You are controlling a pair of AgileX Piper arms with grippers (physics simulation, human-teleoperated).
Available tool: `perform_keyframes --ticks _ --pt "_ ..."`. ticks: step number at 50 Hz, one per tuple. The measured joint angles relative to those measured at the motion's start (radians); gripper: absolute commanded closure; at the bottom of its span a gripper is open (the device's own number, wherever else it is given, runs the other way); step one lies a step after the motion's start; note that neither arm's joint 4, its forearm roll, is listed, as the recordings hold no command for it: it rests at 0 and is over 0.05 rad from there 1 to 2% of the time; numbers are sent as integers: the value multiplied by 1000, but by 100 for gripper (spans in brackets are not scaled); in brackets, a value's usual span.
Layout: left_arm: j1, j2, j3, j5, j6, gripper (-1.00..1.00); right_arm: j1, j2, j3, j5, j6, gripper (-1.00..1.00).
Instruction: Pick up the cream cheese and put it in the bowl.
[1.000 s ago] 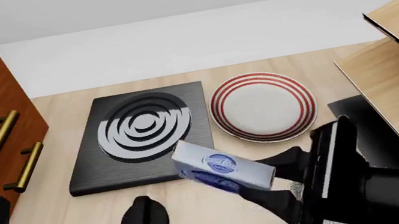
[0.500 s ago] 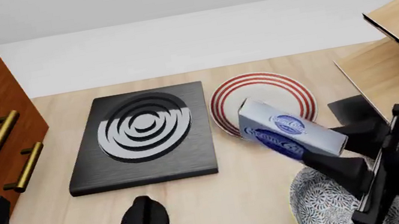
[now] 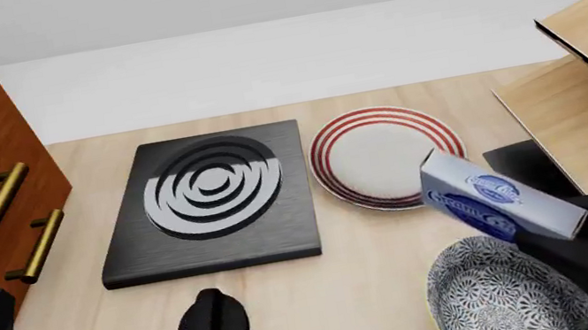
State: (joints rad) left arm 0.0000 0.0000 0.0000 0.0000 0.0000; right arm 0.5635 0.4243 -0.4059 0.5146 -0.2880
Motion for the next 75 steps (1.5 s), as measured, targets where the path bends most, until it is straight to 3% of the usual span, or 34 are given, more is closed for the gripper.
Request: perform_keyframes --ticks 18,35,75 --pt "0 0 0 0 0 -100 -82 -129 36 150 -14 100" --pt "0 0 0 0 0 -100 -125 -206 83 232 -16 100" --pt "0 0 0 0 0 -100 -152 -188 227 147 10 100"
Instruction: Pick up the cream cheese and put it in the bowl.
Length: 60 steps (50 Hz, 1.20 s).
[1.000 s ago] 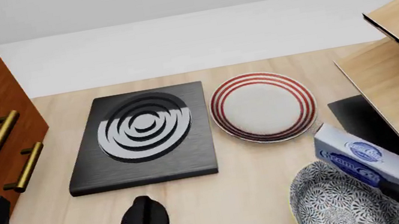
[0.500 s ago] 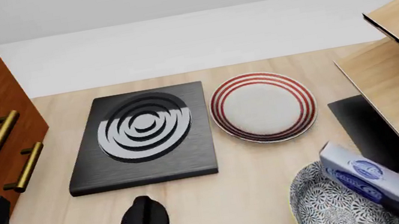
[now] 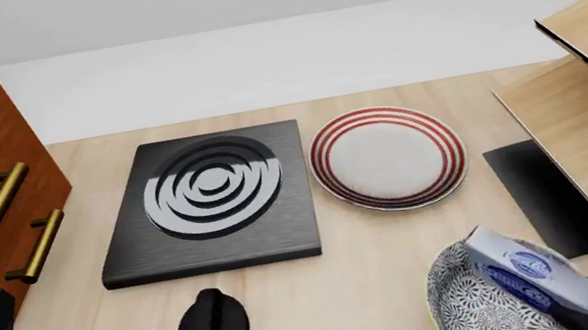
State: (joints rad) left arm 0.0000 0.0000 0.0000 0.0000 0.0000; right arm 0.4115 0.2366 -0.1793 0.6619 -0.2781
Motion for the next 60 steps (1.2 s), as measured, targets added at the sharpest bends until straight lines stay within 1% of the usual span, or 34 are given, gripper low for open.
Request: perform_keyframes --ticks 38,60 --pt "0 0 0 0 0 -100 26 64 109 -137 52 100" --pt "0 0 0 0 0 -100 32 75 135 -165 68 100"
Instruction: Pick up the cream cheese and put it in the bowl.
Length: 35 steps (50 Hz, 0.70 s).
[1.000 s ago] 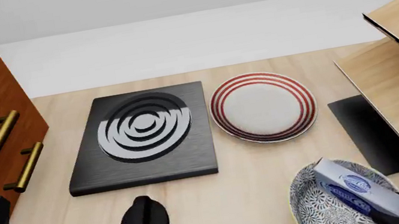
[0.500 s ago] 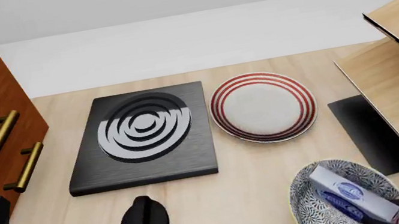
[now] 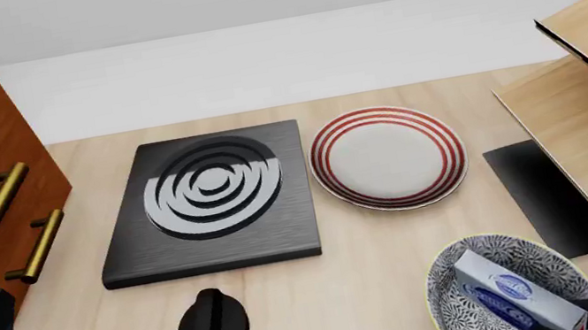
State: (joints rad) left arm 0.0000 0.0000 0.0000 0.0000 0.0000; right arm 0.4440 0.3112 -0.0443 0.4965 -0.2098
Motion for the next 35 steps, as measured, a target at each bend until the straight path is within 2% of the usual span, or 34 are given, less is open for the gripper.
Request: perform_keyframes --ticks 1,22,35 --pt "0 0 0 0 0 -100 0 0 0 0 0 -100" --pt "0 0 0 0 0 -100 5 5 -14 2 11 -100" --pt "0 0 0 0 0 -100 7 -18 -71 59 1 -100"
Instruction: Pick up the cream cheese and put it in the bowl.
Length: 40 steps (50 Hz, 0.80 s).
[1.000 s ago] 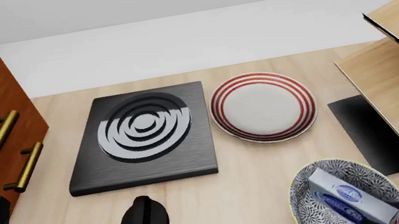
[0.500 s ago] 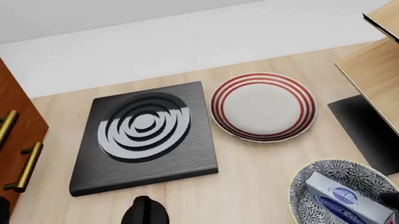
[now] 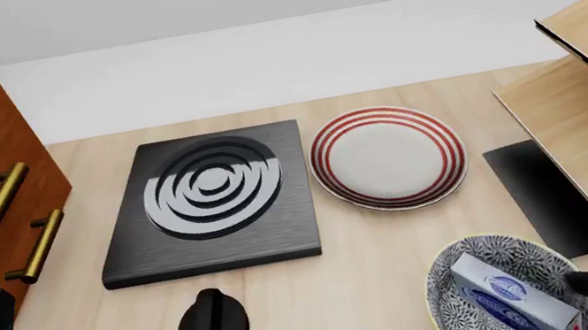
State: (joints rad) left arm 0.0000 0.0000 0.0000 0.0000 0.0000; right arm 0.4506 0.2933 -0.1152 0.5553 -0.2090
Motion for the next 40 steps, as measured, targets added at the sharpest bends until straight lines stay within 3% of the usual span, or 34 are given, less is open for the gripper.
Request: perform_keyframes --ticks 40 --pt "0 0 0 0 0 -100 13 -134 -299 287 -41 -100"
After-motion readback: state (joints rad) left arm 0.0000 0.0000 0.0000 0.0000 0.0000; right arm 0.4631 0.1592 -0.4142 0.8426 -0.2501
